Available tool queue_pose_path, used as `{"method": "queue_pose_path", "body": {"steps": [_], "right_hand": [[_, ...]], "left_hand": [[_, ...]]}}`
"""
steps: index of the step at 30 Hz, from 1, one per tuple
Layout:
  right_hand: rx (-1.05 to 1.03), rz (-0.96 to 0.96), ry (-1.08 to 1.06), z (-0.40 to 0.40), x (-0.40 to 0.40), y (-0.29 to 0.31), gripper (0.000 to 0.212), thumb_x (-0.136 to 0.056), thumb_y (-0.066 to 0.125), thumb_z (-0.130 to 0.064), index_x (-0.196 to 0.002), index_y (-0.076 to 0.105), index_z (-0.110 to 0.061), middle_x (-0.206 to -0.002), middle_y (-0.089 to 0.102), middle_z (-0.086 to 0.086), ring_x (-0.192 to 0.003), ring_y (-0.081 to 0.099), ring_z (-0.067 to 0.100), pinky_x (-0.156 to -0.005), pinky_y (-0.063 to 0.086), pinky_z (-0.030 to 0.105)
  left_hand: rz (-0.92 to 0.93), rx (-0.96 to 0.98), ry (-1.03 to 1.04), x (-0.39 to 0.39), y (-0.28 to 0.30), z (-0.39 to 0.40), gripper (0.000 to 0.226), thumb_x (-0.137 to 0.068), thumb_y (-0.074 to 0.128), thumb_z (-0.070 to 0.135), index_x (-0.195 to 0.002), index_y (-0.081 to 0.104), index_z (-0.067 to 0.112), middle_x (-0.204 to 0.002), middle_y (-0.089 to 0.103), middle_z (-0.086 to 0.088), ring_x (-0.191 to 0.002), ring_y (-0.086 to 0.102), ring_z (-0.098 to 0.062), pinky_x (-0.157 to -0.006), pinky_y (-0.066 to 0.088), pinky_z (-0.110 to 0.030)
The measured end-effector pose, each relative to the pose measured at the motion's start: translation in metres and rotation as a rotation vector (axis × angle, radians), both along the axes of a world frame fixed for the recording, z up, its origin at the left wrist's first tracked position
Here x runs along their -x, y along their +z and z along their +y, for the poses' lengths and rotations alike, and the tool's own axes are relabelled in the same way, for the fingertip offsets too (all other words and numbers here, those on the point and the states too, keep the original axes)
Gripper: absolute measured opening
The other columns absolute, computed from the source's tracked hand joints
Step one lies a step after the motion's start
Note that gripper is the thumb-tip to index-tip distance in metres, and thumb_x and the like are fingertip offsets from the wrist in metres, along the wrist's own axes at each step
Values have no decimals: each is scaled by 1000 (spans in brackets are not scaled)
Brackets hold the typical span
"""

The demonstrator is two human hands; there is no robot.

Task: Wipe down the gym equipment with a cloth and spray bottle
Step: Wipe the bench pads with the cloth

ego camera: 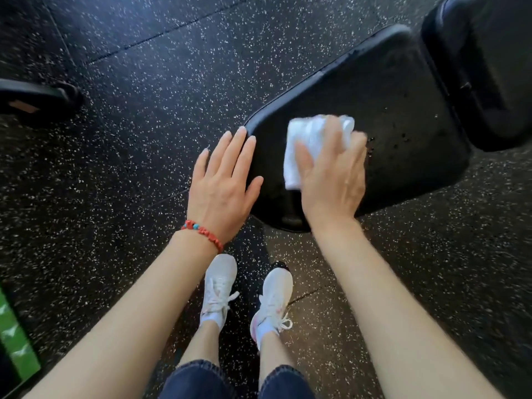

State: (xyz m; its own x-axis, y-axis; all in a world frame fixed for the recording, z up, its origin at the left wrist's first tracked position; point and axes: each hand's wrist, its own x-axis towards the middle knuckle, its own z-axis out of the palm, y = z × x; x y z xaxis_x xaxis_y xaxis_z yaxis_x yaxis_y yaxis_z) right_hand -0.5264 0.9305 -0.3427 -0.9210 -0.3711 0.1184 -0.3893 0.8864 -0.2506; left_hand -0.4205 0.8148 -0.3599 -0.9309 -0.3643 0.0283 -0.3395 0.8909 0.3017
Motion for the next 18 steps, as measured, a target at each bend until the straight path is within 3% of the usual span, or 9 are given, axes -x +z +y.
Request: {"method": "queue_pose_path", "body": {"steps": [4,11,18], "right_hand": [[8,-22,27,15,-35,0,44,-87,49,-46,-115,47,-12,-91,49,18,-71,48,30,-52,38,31],[48,-48,-98,-43,29,4,46,-89,50,-46,-121,49,-14,-101,47,16,-84,49,30,-63,43,37],[120,-20,-97,19,-49,-5,44,-91,44,-48,-117,44,-13,-89,49,18,-69,49,30,-50,46,34]], "left_hand": [[3,18,-33,-6,-1,-3,54,-93,35,35,-139,41,5,-147,38,-12,-135,35,-28,-104,32,-49],[4,30,-92,-4,1,-11,55,-93,35,36,-137,41,5,-146,39,-13,-135,32,-28,-107,28,-49],[56,47,-162,15,7,-12,53,-92,37,34,-136,44,4,-146,39,-14,-135,30,-27,-109,22,-45]]}}
